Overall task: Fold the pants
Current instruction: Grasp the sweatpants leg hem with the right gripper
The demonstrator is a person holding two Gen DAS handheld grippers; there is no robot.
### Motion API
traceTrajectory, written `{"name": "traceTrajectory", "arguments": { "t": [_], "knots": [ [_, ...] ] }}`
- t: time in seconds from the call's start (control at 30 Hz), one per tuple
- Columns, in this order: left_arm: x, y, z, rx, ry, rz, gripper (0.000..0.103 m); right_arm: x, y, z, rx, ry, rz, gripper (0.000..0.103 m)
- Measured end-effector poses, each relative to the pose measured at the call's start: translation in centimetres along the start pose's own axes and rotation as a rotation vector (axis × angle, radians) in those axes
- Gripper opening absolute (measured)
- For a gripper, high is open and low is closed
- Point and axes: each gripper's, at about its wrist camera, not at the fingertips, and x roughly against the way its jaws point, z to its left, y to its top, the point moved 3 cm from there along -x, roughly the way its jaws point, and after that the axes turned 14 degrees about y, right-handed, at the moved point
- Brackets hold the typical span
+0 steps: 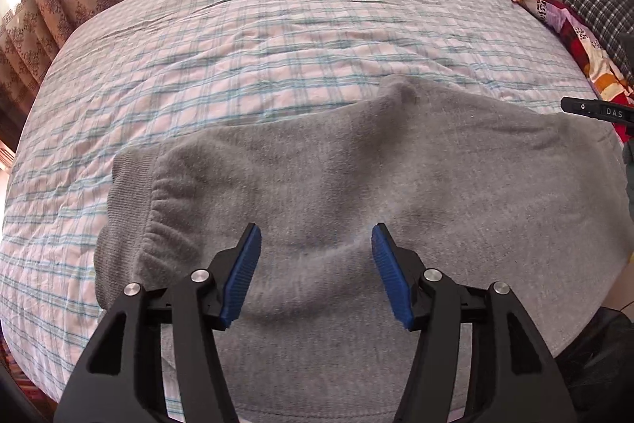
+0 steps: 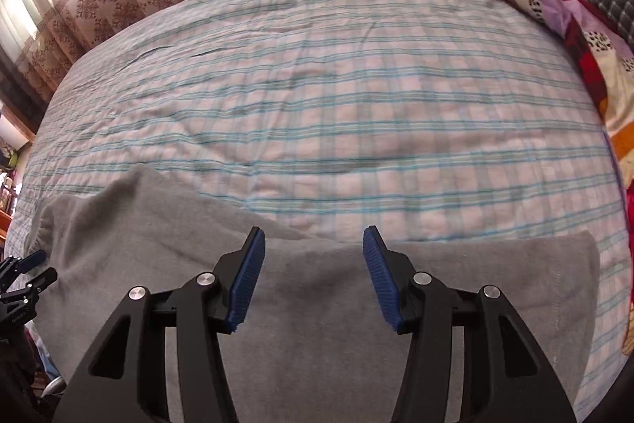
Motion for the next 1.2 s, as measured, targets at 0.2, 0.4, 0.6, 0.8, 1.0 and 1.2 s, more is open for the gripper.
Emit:
{"name": "traceTrajectory", "arguments": {
  "t": [0.2, 0.4, 0.6, 0.8, 1.0, 1.2],
  "knots": [
    [0.0, -0.1, -2.6, -0.01, -0.051, 0.031, 0.062, 4.6, -2.4, -6.4, -0.06, -0.121, -0.083, 0.052],
    [0.2, -0.3, -3.6, -0.023, -0.045, 0.041, 0.062, 6.8, -3.5, -11.2, -0.126, -0.124, -0.095, 0.052],
    [0.6, -0.2, -4.0, -0.031, -0.032, 0.039, 0.062, 5.1, -4.8, -13.8, -0.235, 0.008, -0.05, 0.052],
    [1.0, 0.2, -5.2, -0.051, -0.035, 0.035, 0.062, 3.9, -5.5, -15.5, -0.318, 0.109, -0.048, 0.051],
    [2.0, 1.5, -6.9, -0.079, -0.049, 0.003, 0.062, 5.7, -5.6, -14.6, -0.301, 0.117, -0.076, 0.012],
    [3.6, 3.0, -10.0, -0.135, -0.101, -0.047, 0.063, 9.5, -5.1, -13.6, -0.272, 0.051, -0.147, 0.011]
  ]
}}
